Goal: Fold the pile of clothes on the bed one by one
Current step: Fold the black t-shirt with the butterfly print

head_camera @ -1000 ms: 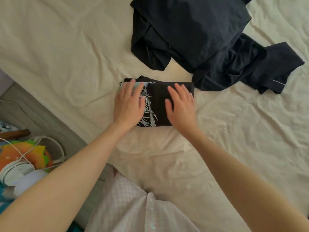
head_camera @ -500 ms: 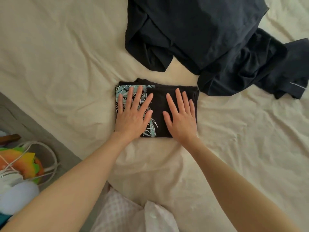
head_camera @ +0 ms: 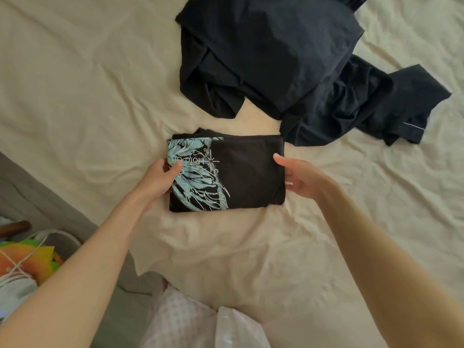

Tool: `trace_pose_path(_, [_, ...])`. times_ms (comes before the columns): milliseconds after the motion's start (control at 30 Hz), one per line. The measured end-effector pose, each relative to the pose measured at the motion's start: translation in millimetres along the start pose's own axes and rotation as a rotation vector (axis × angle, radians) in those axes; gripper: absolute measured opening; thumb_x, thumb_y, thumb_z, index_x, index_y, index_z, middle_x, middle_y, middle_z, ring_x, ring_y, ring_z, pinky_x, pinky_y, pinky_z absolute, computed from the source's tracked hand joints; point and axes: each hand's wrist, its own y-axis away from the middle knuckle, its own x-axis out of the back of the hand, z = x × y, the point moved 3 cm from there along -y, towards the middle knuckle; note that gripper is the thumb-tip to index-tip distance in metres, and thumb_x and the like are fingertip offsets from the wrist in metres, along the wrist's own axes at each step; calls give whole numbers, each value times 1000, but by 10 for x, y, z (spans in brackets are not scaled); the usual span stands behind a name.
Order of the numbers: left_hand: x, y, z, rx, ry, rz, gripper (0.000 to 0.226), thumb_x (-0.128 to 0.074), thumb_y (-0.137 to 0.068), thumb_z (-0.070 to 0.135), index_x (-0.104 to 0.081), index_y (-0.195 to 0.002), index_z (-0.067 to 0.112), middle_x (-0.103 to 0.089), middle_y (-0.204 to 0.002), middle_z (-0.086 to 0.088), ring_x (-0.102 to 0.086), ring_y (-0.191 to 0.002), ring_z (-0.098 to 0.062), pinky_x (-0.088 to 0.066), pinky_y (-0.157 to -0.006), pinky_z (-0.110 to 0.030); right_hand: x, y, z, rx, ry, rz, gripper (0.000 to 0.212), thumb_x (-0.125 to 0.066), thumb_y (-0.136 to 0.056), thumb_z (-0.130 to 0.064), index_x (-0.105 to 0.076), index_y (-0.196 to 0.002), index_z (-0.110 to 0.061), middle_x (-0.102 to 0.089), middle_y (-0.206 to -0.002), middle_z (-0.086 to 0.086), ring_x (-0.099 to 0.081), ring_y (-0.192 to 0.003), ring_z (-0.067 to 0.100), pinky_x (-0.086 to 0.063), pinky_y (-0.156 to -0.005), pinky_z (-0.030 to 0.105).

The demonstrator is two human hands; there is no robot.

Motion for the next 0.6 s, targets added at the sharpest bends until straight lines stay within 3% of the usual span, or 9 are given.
trace_pose_path(167, [9, 122, 4, 66, 154, -33, 32, -53, -95, 24, -45, -124, 11, -57, -123, -8, -57, -110, -26, -47, -94, -47, 62, 42, 74, 15, -10, -11, 50, -61, -92, -23, -44, -137, -12, -52, -133, 1, -53, -116, 21, -43, -101, 41])
trace_pose_path(267, [28, 317, 41, 7, 149, -10, 25, -54, -95, 24, -46, -117, 16, -59, -110, -2, -61, -97, -23, -51, -78, -40, 85, 247, 123, 50, 6, -25, 38, -63, -91, -23, -53, -126, -16, -58, -125, -2, -57, -110, 18, -49, -88, 38])
trace_pose_path(367, [69, 558, 42, 0, 142, 4, 18, -53, -95, 23, -48, -112, 17, -60, -105, -1, -61, -89, -19, -51, -72, -37, 69, 547, 263, 68, -24, -14, 29, -63, -91, -25, -56, -118, -19, -61, -118, -4, -60, -105, 17, -51, -74, 33])
trace_pose_path(600, [6, 1217, -37, 36, 77, -28, 9, -53, -95, 17, -54, -104, 19, -66, -95, -6, -63, -80, -21, -51, -65, -35, 125, 1207, 976, 74, -212, -8, 23, -60, -93, -22, -62, -115, -17, -64, -113, 0, -61, -101, 20, -51, -75, 34])
